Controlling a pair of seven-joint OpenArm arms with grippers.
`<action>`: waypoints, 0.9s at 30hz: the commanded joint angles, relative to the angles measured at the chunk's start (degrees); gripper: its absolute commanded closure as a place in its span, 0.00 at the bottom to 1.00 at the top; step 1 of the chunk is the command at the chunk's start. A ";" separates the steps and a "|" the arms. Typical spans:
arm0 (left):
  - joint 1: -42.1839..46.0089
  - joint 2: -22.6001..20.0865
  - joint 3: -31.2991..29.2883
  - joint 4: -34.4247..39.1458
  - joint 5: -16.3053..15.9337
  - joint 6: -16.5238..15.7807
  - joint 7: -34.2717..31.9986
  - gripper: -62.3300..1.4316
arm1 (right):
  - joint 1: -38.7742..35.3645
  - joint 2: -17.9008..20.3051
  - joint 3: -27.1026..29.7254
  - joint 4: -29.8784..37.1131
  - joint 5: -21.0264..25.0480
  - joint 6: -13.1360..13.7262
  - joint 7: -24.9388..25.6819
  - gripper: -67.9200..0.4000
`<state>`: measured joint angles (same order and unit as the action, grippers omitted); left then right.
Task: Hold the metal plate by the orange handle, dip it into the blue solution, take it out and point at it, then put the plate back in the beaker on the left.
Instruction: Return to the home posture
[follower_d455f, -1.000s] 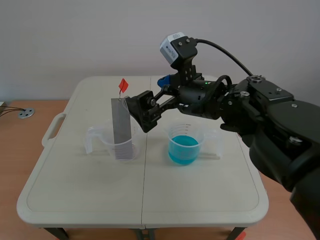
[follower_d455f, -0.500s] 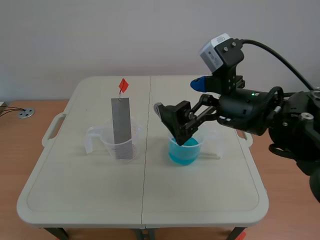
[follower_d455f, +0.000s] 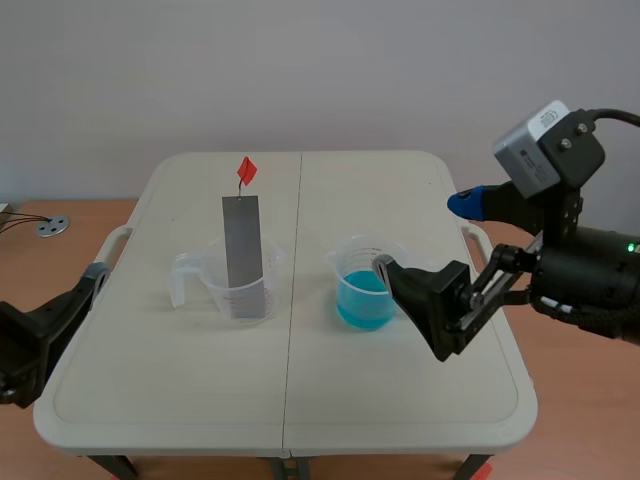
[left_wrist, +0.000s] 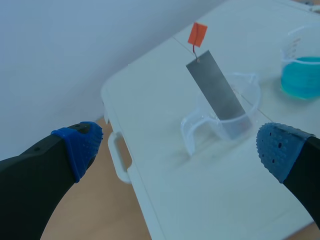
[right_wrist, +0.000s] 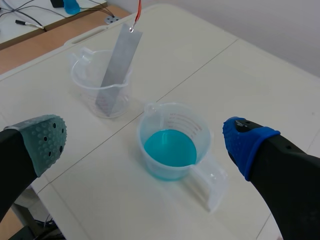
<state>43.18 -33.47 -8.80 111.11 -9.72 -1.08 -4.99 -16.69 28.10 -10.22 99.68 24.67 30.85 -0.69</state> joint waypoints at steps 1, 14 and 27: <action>-0.92 0.24 1.38 0.39 -0.39 0.04 -0.92 0.00 | -1.36 0.90 0.92 2.54 0.63 0.00 1.66 0.04; -10.88 0.24 12.74 0.39 -0.39 -0.15 -1.62 0.00 | -16.87 1.25 8.37 10.99 0.63 0.02 6.43 0.04; -15.56 0.26 18.12 0.72 -0.39 -0.15 -1.51 0.00 | -19.67 1.25 11.08 11.02 0.63 0.26 8.09 0.04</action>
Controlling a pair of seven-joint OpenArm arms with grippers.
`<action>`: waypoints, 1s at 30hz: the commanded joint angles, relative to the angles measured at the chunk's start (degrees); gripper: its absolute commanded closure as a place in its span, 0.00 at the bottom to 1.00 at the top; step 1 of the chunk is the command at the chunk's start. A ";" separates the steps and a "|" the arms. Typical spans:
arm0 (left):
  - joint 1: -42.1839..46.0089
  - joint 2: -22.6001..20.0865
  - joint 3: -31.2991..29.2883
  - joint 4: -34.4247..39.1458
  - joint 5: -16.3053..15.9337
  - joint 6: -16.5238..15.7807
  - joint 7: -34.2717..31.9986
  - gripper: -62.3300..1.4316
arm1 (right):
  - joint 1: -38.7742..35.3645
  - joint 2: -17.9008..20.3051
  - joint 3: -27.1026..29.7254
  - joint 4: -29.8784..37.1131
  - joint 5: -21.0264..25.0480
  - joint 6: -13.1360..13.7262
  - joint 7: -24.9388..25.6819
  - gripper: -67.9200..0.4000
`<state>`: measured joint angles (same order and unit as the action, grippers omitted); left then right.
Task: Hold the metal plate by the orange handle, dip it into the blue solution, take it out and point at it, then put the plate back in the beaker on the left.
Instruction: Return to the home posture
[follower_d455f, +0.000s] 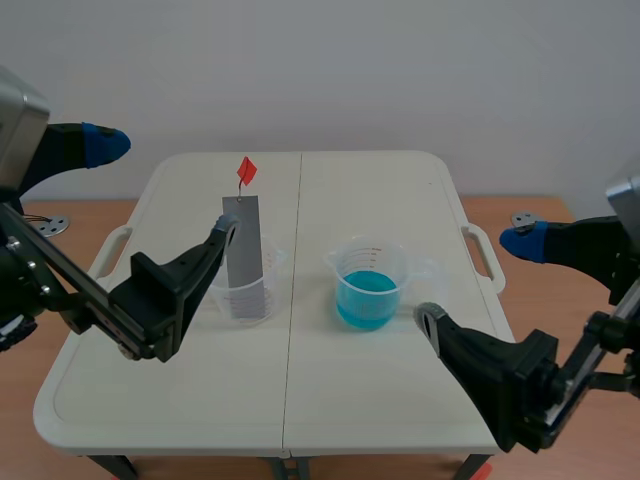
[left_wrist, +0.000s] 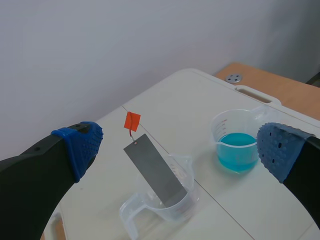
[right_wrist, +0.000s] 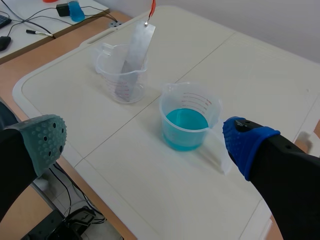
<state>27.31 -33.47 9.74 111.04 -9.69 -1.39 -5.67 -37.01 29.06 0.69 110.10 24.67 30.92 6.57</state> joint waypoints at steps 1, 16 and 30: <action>0.31 0.26 -0.42 0.79 -0.42 0.15 -0.81 0.00 | 0.66 0.28 0.17 0.59 0.63 0.20 0.81 0.04; 0.31 0.26 -0.42 0.76 -0.39 0.15 -0.94 0.00 | 0.66 0.22 0.15 0.59 0.63 0.22 -1.07 0.04; 0.31 0.28 -0.42 0.66 -0.39 0.15 -0.74 0.00 | 0.68 0.11 0.15 0.59 0.61 0.20 -1.05 0.04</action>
